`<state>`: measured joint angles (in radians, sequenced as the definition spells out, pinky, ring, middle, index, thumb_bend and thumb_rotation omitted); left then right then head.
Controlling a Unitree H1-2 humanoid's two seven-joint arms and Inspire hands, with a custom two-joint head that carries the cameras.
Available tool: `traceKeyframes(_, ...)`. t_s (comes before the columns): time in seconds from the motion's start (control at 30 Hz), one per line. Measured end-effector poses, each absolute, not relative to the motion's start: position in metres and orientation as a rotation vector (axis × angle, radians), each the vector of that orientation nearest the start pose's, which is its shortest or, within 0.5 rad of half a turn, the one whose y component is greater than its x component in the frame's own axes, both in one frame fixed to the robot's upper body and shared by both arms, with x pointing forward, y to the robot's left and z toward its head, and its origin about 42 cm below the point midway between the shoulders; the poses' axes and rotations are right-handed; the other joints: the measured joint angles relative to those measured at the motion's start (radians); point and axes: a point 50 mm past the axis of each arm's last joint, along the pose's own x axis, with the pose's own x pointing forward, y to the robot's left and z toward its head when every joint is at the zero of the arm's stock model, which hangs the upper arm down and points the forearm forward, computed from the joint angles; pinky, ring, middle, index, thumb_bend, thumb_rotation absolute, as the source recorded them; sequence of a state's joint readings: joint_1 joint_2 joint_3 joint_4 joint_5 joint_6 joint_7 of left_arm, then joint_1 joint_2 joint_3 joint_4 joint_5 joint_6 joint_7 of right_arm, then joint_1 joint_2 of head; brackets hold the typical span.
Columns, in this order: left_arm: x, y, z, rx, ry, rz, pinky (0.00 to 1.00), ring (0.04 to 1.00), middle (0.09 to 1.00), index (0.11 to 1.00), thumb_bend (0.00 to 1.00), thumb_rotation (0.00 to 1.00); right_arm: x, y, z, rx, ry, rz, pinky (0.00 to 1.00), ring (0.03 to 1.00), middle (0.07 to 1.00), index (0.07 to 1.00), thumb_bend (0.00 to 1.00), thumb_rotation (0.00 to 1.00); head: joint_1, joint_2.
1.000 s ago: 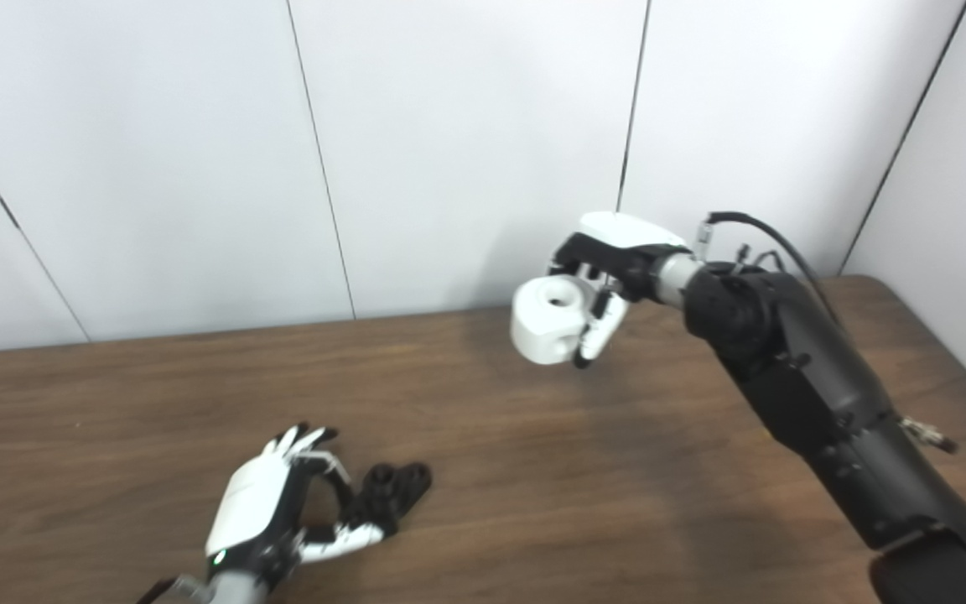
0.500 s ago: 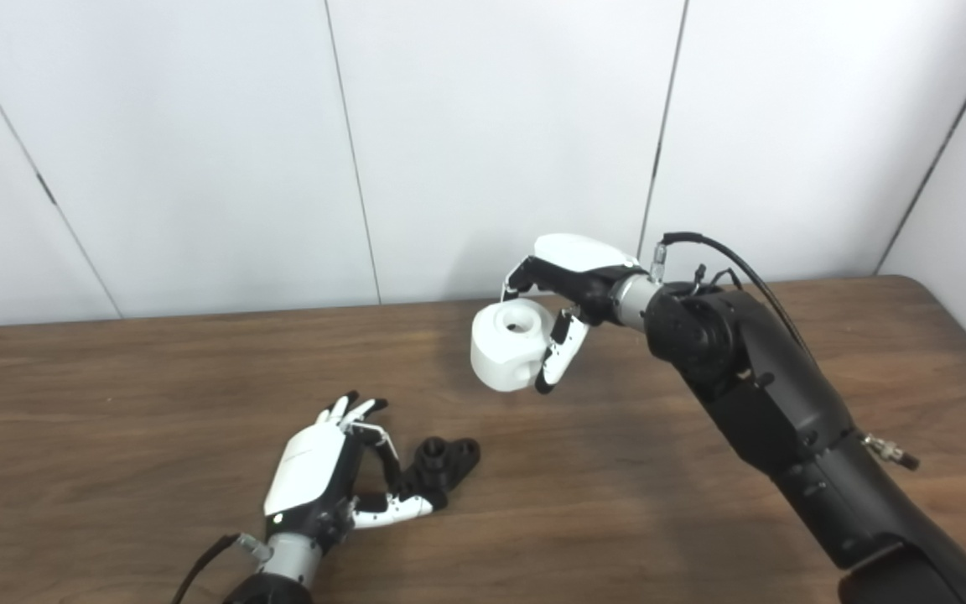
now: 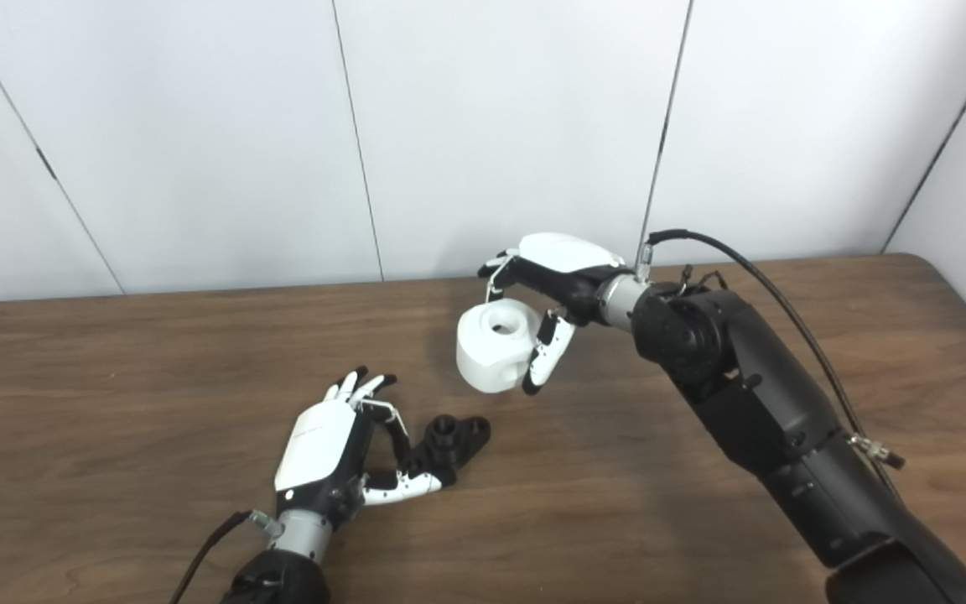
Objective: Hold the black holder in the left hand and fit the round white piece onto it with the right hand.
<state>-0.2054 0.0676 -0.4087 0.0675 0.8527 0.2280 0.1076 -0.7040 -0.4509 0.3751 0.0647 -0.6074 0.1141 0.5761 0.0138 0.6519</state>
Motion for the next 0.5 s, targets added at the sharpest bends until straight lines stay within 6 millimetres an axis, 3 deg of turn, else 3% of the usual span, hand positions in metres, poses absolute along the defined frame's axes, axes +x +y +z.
traceKeyframes(0.5,0.328,0.119,0.124,0.990,-0.142,-0.160,1.00,1.000,0.902,0.478,0.52,0.05,0.421,-0.184,0.287,-1.254,-0.289,0.671,0.96,1.000,0.951,0.477,0.51,0.13,0.000,0.006)
